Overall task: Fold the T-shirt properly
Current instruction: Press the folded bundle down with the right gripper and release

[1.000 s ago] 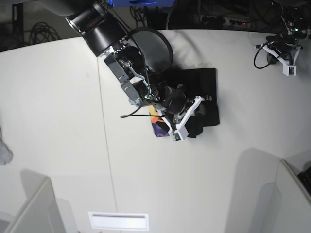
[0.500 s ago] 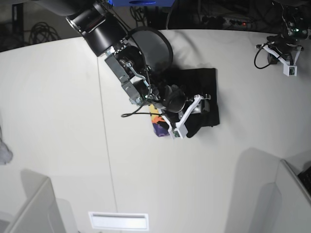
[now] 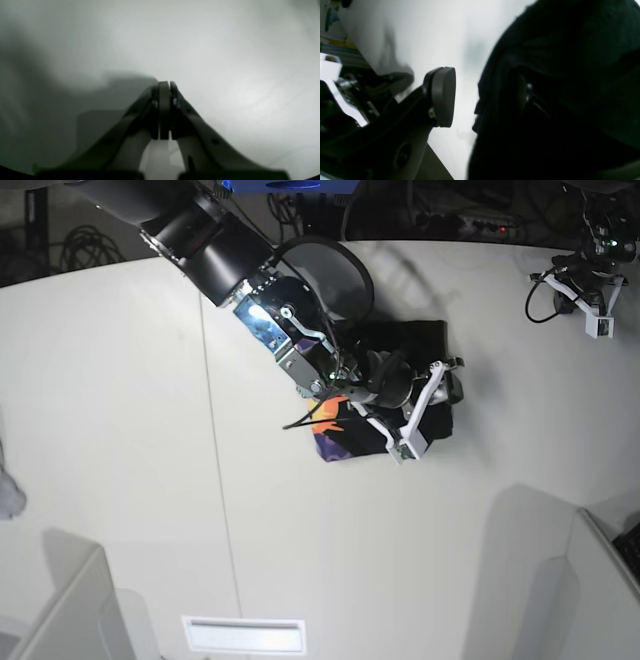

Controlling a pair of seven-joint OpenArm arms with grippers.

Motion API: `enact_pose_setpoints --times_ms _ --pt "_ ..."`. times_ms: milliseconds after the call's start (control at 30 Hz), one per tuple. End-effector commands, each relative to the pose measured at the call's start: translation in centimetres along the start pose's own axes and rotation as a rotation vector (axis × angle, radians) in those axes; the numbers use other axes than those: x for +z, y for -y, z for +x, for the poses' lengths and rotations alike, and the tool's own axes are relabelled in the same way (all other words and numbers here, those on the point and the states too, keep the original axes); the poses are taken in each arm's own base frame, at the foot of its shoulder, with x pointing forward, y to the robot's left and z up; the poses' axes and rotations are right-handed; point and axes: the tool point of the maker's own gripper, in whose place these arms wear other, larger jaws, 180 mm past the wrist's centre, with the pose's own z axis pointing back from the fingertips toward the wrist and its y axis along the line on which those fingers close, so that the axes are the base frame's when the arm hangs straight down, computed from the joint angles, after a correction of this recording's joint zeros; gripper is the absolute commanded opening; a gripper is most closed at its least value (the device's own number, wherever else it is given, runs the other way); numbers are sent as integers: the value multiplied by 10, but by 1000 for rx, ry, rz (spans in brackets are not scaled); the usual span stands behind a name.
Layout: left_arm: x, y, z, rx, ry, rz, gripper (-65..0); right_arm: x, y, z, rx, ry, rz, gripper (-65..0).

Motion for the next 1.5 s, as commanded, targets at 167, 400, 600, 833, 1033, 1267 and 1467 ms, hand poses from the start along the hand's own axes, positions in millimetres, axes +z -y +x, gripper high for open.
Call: enact_pose_setpoints --times_ms 167,400,600,833,1033,1267,1467 --pt "4 -5 11 -10 35 7 -650 5 -22 21 29 34 52 -338" --pt "4 -4 12 -8 38 5 -650 22 -64 19 136 20 137 -338" --pt "5 -7 12 -8 38 13 -650 53 -10 46 75 124 42 -455" --pt "5 -6 12 -6 39 11 -650 67 70 59 -85 166 -106 -650" --pt "5 -6 12 -6 39 10 -650 43 96 45 -141 82 -157 -650" --pt "5 -7 11 -8 36 12 -650 7 63 38 -57 21 -120 -650" --pt "5 -7 10 -8 34 12 -650 -8 10 38 45 -5 -34 -650"
